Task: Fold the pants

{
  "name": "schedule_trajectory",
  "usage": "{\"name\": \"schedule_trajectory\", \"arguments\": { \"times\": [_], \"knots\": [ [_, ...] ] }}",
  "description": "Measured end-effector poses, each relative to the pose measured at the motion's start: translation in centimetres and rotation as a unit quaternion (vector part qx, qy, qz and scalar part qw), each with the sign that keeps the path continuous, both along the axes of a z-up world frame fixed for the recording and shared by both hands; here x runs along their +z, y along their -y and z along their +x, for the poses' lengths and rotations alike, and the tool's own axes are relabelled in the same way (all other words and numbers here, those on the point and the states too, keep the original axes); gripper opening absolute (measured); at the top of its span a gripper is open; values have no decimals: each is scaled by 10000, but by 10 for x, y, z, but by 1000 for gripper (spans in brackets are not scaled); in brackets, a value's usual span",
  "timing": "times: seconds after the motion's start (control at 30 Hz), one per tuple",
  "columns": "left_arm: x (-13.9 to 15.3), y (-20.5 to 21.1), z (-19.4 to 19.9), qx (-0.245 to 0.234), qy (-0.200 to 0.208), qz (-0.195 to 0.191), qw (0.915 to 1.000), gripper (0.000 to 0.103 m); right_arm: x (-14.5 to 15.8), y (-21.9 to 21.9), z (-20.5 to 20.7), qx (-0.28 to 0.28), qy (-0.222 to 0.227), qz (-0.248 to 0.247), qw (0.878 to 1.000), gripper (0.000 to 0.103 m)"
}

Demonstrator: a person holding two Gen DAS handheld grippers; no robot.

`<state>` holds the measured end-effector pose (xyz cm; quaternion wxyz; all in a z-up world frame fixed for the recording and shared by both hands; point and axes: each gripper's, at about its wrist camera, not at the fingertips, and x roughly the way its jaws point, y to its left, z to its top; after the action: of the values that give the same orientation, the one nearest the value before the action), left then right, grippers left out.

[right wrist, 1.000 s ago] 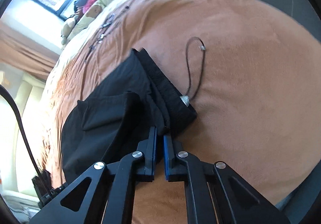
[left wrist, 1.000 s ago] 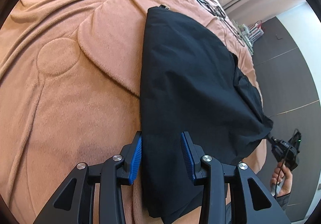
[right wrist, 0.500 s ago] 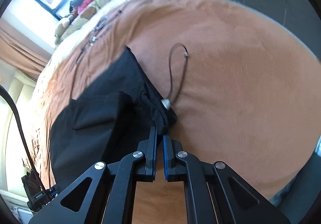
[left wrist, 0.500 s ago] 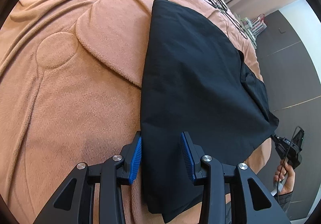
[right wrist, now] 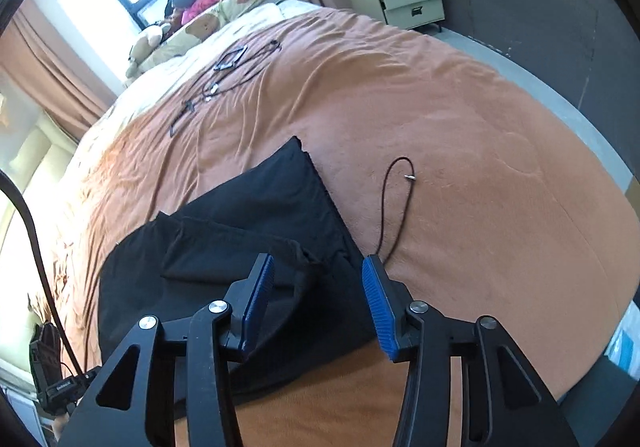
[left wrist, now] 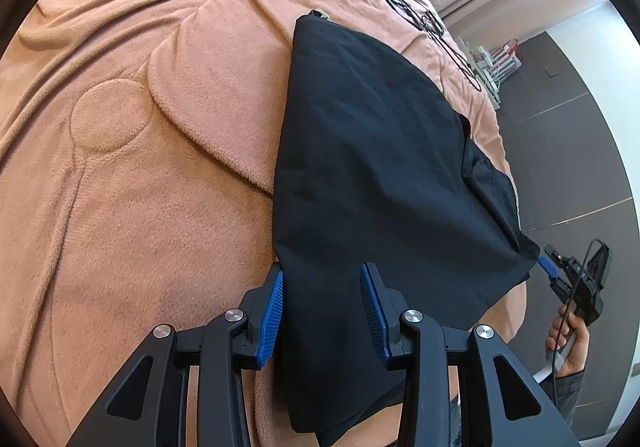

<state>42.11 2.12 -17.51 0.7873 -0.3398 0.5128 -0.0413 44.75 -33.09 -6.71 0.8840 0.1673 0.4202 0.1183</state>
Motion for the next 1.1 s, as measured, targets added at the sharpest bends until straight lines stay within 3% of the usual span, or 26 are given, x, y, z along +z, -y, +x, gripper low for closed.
{"name": "schedule_trajectory", "arguments": {
  "times": [0.13,0.17,0.2,0.4,0.53,0.6,0.73,0.8,0.87,1.1],
  "knots": [
    [0,-1,-1,18,20,-13,10000,39,-5,-7,13,78,-69,-69,9999,40],
    [0,-2,-2,25,20,-18,10000,40,-5,-7,15,62,-83,-102,9999,19],
    [0,-2,-2,29,21,-23,10000,39,-5,-7,15,54,-86,-136,9999,6],
    [1,-5,-4,22,69,-48,10000,39,-1,7,-13,-174,112,-99,9997,5],
    [0,-5,-2,12,64,-52,10000,40,-16,7,-22,-70,-253,-262,9993,5],
    [0,-5,-2,17,65,-63,10000,40,-18,6,-23,-49,-330,-348,9988,7],
    [-1,-6,-3,42,71,-75,9999,39,5,-2,-23,-25,-15,-484,9988,16],
    [-1,-6,-3,55,70,-83,9999,39,16,-10,-22,65,169,-504,9986,41],
    [-1,-7,-4,77,79,-94,9999,39,24,-26,-18,266,351,-609,9972,55],
    [2,-13,-8,172,118,-141,9997,39,20,-83,16,1127,406,-931,9884,56]
  ]
}}
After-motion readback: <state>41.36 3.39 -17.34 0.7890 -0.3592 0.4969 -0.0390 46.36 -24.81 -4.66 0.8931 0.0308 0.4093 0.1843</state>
